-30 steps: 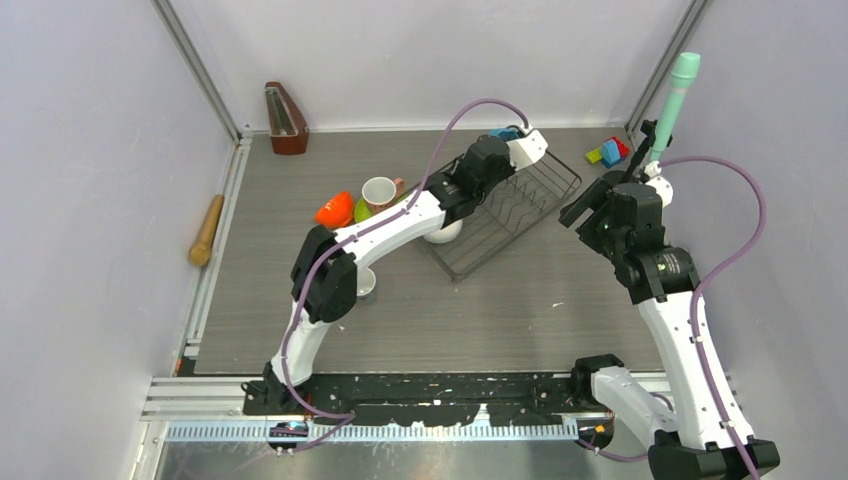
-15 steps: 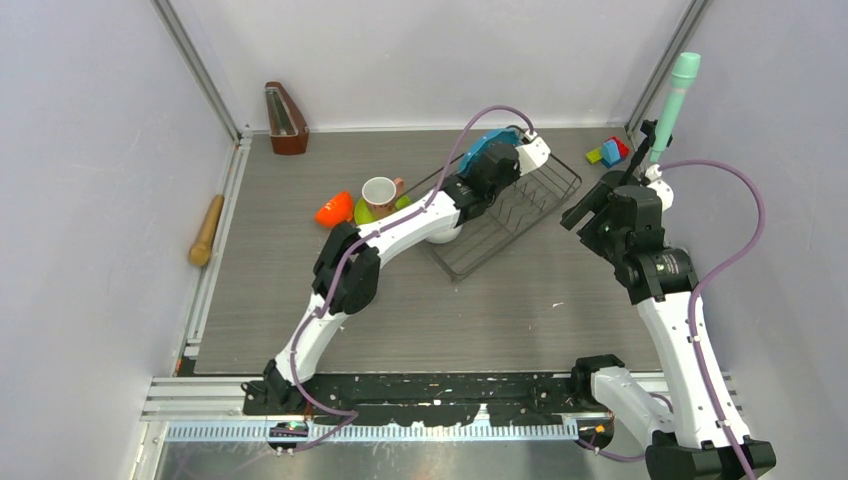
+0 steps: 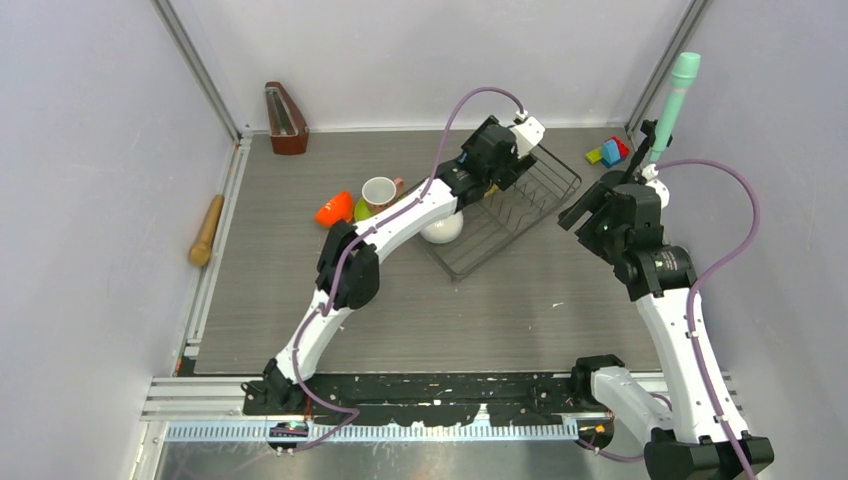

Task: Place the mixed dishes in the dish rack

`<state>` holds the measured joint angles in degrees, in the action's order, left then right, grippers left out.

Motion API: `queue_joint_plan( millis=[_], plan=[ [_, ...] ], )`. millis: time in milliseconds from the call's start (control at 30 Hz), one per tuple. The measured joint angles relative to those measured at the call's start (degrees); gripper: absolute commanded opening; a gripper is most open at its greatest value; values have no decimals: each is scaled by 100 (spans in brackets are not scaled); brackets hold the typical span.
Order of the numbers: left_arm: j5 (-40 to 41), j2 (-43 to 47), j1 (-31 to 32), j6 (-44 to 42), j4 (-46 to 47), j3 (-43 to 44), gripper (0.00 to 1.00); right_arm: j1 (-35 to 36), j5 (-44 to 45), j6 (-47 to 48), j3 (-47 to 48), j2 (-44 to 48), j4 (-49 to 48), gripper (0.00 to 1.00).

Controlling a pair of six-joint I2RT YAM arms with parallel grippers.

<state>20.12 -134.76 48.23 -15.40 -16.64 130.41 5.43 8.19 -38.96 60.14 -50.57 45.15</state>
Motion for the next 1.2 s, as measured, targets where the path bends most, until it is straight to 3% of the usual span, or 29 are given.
queue_joint_plan(
  millis=[167, 500, 767, 967, 1200],
  plan=[
    [-22, 621, -15, 203, -337, -522, 91, -4, -166, -20, 0, -125, 0, 82],
    [-496, 3123, -474, 1547, -1034, -1862, 90, -4, -664, -149, -31, -496, -166, 81],
    [-632, 4907, -962, 2693, -1386, -4054, 92, -4, -1032, -393, -166, -1344, -684, 81],
    [-920, 5768, -1661, 3309, -1674, -5372, 92, -4, -1137, -568, -166, -1998, -1137, 80],
    [-1088, 6559, -1987, 3480, -1976, -5578, 93, 33, -1222, -817, -44, -2844, -1714, 79]
  ],
)
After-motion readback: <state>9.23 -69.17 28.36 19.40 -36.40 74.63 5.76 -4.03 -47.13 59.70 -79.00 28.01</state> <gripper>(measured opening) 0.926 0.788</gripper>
